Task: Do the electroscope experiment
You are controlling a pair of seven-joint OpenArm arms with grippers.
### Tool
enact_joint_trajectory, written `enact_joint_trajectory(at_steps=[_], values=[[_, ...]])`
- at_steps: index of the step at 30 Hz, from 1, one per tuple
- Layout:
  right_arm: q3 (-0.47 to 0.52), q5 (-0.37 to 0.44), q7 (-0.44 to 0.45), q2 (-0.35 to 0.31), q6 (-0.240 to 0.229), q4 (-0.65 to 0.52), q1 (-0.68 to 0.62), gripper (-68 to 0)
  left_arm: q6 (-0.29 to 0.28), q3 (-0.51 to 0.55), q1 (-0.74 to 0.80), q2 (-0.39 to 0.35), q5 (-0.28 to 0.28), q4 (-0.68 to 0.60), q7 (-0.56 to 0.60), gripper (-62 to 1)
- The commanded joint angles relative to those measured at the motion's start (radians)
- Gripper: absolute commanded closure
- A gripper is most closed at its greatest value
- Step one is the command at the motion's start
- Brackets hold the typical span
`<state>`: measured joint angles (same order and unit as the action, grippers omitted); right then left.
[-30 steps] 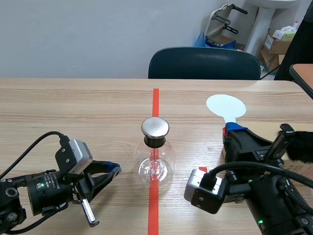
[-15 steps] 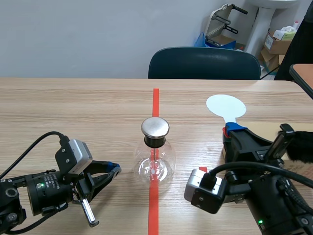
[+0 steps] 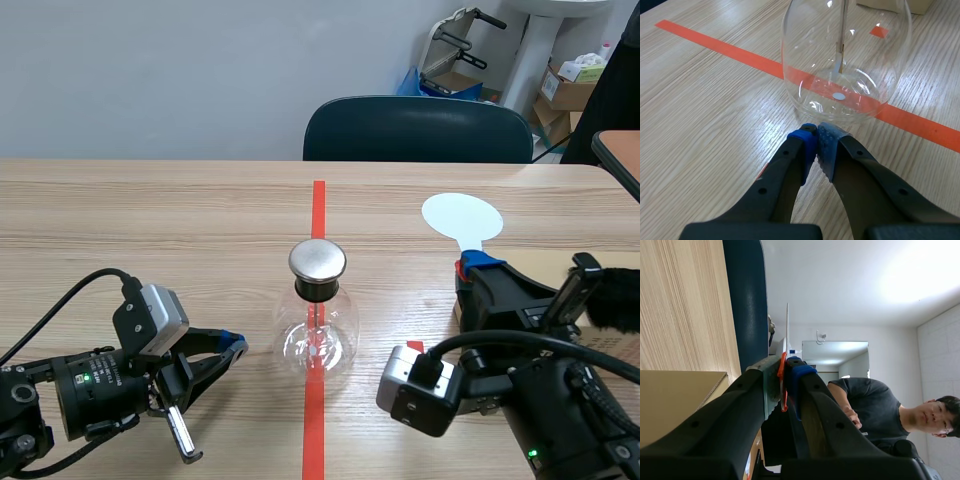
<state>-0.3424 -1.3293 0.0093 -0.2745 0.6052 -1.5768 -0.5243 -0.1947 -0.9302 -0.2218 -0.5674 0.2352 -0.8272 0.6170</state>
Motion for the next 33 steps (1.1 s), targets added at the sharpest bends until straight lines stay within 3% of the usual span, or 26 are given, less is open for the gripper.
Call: enact_joint_trajectory(at_steps=[1,24,33], values=[[0.002,-0.003,-0.004,-0.003,0.008,-0.018,0.009,-0.6,-0.002,-0.001,-0.005,0.005,0.007,-0.023,0.013,-3.1],[0.003,-0.008,-0.002,-0.003,0.008,-0.018,0.009,-0.6,-0.002,-0.001,-0.005,0.005,0.007,-0.023,0.013,-3.1],[0.003,-0.019,0.104,-0.003,0.008,-0.018,0.009,-0.6,-0.002,-0.001,-0.005,0.005,0.007,-0.023,0.013,-3.1]])
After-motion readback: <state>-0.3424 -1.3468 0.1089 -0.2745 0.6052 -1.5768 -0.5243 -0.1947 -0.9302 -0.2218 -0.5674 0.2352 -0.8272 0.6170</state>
